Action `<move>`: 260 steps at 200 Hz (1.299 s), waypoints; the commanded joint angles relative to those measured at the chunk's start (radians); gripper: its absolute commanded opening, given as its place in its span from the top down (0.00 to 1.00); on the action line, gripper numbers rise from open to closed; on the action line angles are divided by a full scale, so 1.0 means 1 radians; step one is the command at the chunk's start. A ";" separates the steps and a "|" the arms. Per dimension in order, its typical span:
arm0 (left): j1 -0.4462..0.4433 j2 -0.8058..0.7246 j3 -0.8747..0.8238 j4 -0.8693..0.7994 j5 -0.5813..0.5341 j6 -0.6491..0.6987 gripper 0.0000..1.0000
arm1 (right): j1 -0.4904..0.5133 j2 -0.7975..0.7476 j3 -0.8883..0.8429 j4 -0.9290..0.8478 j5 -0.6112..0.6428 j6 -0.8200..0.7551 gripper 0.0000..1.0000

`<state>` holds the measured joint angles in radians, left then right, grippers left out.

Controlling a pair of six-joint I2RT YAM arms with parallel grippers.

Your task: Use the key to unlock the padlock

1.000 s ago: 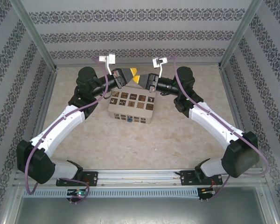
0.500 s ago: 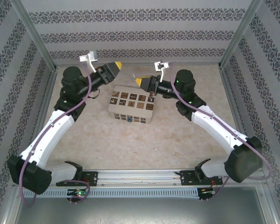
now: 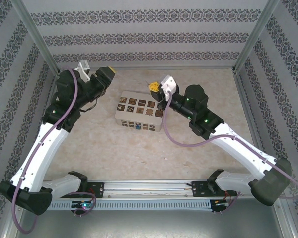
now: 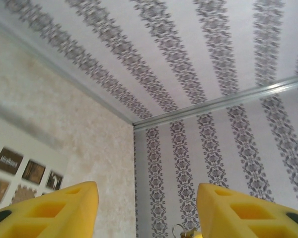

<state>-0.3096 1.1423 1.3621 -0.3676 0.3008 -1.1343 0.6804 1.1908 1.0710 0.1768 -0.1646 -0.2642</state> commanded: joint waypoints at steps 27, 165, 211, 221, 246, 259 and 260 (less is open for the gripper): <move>-0.082 0.068 0.104 -0.153 -0.017 -0.207 0.47 | 0.046 0.010 -0.010 -0.002 0.104 -0.412 1.00; -0.180 0.165 0.092 -0.108 -0.030 -0.255 0.52 | 0.120 0.108 0.080 -0.045 0.159 -0.569 1.00; -0.202 0.175 0.083 -0.087 -0.035 -0.249 0.61 | 0.131 0.122 0.100 -0.037 0.166 -0.570 1.00; -0.201 0.173 0.081 -0.085 -0.039 -0.243 0.63 | 0.133 0.122 0.098 -0.038 0.175 -0.569 1.00; -0.202 0.172 0.080 -0.082 -0.042 -0.234 0.70 | 0.140 0.116 0.092 -0.037 0.184 -0.569 1.00; -0.201 0.173 0.077 -0.075 -0.040 -0.232 0.73 | 0.142 0.115 0.090 -0.037 0.188 -0.566 1.00; -0.201 0.173 0.077 -0.075 -0.040 -0.232 0.74 | 0.142 0.115 0.090 -0.037 0.189 -0.566 1.00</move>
<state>-0.4976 1.3247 1.4403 -0.4633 0.2657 -1.2823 0.8097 1.3052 1.1366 0.1230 -0.0025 -0.8192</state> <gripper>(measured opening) 0.286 0.048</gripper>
